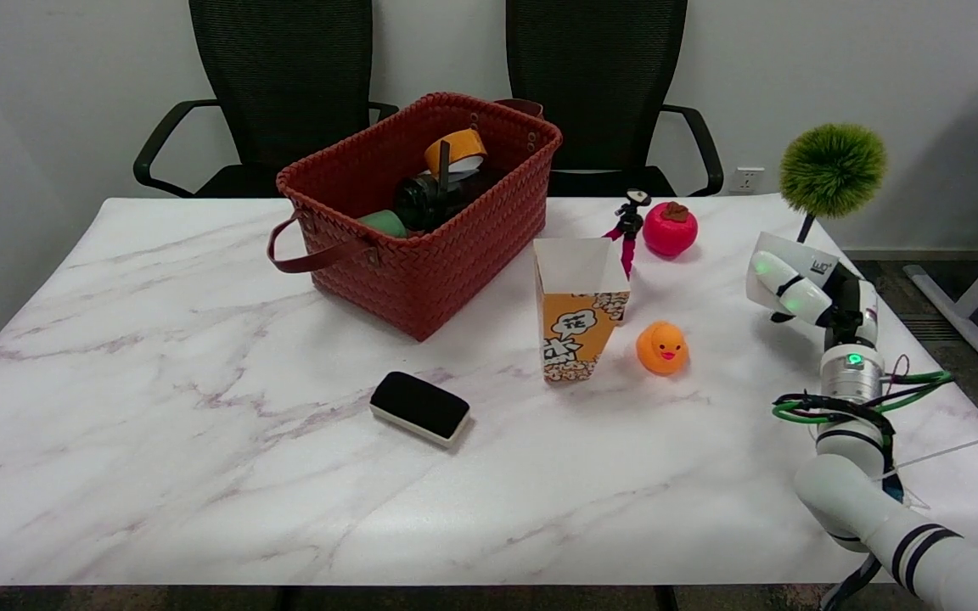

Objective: Pick up the potted plant.

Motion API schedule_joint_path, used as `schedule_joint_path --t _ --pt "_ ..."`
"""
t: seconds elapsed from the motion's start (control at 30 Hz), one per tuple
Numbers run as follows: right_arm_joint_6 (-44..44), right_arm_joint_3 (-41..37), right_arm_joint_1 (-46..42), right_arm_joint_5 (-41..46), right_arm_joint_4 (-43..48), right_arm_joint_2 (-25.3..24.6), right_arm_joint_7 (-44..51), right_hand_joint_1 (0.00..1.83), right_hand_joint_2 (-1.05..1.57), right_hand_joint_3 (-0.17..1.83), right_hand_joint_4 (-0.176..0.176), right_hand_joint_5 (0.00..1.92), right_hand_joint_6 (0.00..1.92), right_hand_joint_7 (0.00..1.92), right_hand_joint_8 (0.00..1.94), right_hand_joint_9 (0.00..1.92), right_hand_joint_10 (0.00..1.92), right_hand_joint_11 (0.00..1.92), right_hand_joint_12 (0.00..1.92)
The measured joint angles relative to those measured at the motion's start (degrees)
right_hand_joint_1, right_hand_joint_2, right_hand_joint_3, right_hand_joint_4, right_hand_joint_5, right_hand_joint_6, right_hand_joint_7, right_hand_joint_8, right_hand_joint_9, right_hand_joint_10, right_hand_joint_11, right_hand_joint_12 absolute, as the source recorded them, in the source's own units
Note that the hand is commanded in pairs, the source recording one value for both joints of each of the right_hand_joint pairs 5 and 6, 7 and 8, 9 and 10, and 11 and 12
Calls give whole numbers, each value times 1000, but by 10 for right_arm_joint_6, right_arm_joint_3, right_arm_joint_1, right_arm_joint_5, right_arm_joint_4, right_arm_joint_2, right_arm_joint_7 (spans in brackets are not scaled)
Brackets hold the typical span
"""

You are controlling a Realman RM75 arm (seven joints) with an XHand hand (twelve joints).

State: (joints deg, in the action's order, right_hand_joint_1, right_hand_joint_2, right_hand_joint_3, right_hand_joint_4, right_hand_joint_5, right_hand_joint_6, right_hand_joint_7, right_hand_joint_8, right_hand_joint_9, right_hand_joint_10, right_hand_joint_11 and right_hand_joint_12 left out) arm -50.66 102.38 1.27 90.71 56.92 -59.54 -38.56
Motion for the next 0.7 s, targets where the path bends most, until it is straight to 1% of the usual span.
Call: schedule_joint_path --t 0.17,0.43,0.7 --pt "-9 -12 -2 -33 22 1 -6 1044 633 -175 0 647 647 1249 1249 1192 1192 1178 1178" --pt "-19 -35 -4 -84 59 3 -9 1041 638 -175 0 642 642 1235 1235 1166 1166 1123 1123" --pt "-26 -50 -5 -123 105 5 12 1035 634 -175 0 628 628 1220 1220 1151 1151 1079 1079"
